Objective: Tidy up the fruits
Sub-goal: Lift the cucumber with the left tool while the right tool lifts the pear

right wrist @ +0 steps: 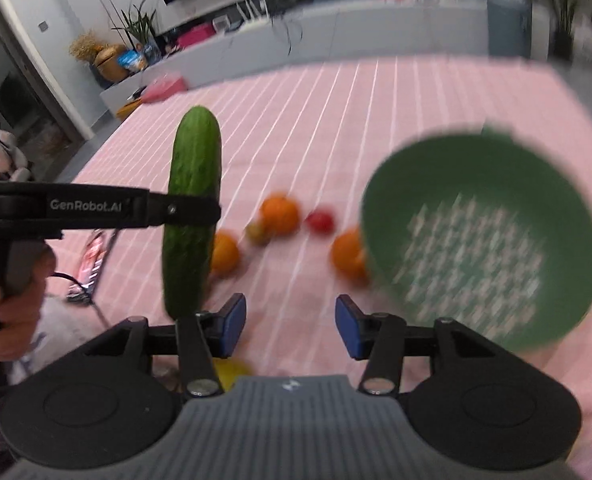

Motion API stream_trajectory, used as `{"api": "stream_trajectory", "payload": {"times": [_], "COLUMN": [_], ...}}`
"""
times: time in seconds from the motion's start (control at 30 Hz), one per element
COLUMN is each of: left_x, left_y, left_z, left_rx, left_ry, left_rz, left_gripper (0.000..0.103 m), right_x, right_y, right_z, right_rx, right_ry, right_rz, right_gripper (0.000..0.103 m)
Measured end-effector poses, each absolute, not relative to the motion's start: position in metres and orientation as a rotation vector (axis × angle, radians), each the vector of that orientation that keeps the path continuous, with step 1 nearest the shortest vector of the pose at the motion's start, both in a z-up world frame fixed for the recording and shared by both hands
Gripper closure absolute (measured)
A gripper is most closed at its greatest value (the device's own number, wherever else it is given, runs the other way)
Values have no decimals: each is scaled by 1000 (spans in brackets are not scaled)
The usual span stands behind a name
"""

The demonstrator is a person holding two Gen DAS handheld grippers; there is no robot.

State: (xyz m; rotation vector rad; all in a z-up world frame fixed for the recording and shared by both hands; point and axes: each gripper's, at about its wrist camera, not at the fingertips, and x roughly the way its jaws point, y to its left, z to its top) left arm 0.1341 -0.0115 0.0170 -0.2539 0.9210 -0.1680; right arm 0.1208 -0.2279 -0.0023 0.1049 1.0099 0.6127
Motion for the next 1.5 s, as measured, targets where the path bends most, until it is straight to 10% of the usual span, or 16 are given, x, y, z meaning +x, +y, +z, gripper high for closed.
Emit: {"api": "stream_trajectory", "payload": {"times": [1.3,1.5], "left_x": [93,92], "left_y": [56,53], "left_z": [14,15], "left_rx": [-298,-299], "left_ry": [933,932], "left_rz": [-45,-51], "left_gripper": [62,62], "right_x": [84,86], "right_y": [-112,-107], "right_z": [-100,-108], "right_rx": [245,298], "right_ry": [1437,1436], "right_rz": [698,720], "right_gripper": [23,37]}}
